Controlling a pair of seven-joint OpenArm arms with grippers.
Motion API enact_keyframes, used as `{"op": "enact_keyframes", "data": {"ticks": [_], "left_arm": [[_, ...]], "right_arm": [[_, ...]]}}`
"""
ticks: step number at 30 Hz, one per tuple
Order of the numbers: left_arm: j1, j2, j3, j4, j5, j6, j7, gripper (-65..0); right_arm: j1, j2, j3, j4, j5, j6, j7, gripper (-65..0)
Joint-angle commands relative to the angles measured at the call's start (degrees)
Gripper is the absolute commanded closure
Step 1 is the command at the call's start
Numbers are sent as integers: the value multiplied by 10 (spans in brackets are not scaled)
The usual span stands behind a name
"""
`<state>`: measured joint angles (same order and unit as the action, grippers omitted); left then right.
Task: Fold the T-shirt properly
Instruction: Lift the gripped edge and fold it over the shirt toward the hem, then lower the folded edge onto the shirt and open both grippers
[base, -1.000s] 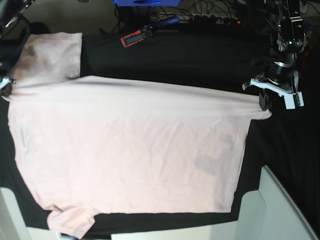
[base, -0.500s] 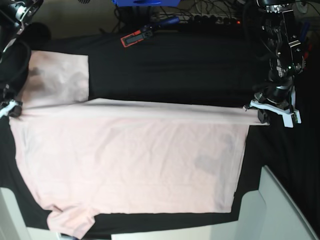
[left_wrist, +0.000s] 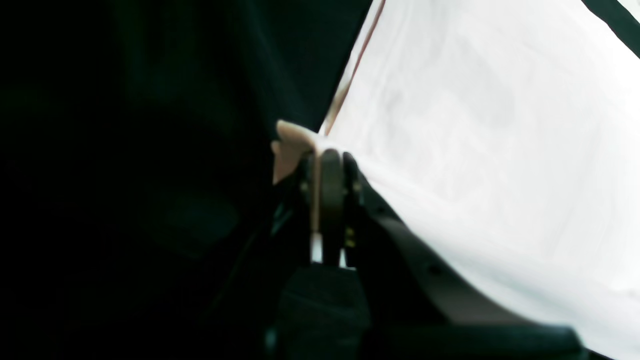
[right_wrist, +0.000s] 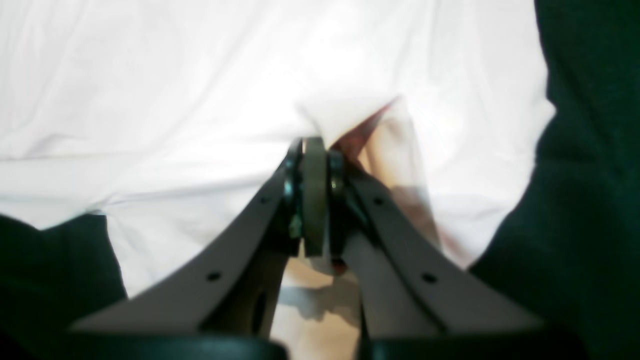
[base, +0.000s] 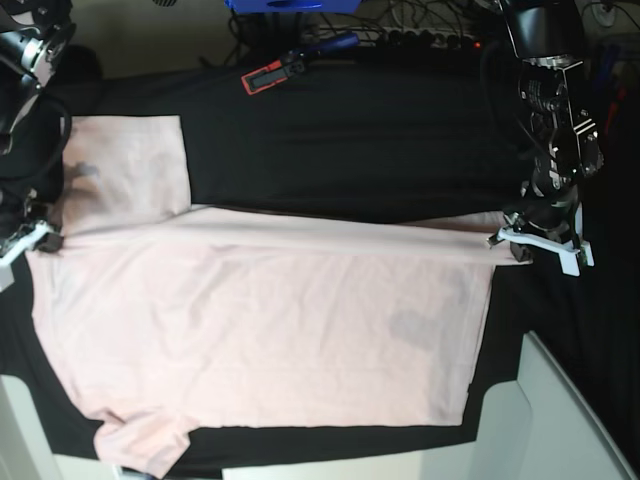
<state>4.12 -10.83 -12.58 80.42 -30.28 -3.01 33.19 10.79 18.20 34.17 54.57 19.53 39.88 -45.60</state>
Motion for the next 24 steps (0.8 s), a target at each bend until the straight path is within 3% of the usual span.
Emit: {"op": "enact_keyframes", "data": {"ticks": [1, 6, 9, 18, 24], "left_arm": [[-12, -7, 8, 9, 18, 3, -17, 0], [-32, 2, 71, 9, 111, 3, -18, 0], [-43, 22, 73, -7, 138, 3, -18, 0], [-72, 34, 73, -64, 150, 1, -18, 0], [-73, 30, 73, -64, 150, 1, -18, 0]], "right_arm": [[19, 18, 0, 4, 11, 1, 26, 0], [36, 37, -7, -30, 12, 1, 48, 0], [46, 44, -7, -58, 12, 1, 56, 0], [57, 46, -70, -118, 12, 1, 118, 0], [60, 46, -76, -141, 12, 1, 158, 0]]}}
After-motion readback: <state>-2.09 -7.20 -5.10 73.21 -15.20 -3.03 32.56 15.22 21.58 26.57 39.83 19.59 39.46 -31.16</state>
